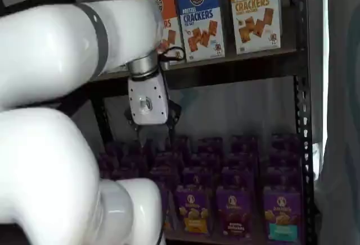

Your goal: Pick up the purple box with a brown patch in the center, on the bottom shelf, the fifth box from the left

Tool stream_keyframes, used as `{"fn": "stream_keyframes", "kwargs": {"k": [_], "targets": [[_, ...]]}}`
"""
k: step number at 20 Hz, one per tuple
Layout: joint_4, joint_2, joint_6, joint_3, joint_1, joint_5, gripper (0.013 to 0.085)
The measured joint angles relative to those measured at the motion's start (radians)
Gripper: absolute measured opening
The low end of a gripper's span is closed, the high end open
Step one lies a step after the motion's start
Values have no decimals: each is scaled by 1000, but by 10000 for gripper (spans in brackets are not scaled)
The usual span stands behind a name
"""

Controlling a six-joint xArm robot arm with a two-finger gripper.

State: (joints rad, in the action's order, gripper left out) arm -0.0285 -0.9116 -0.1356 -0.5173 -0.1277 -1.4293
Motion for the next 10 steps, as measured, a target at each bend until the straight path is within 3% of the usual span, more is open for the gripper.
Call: {"fn": "stream_keyframes", "kwargs": {"k": [2,10], "targets": [[13,32,-12,-19,-10,-32,850],[12,56,-21,-3,-20,4,850]]}}
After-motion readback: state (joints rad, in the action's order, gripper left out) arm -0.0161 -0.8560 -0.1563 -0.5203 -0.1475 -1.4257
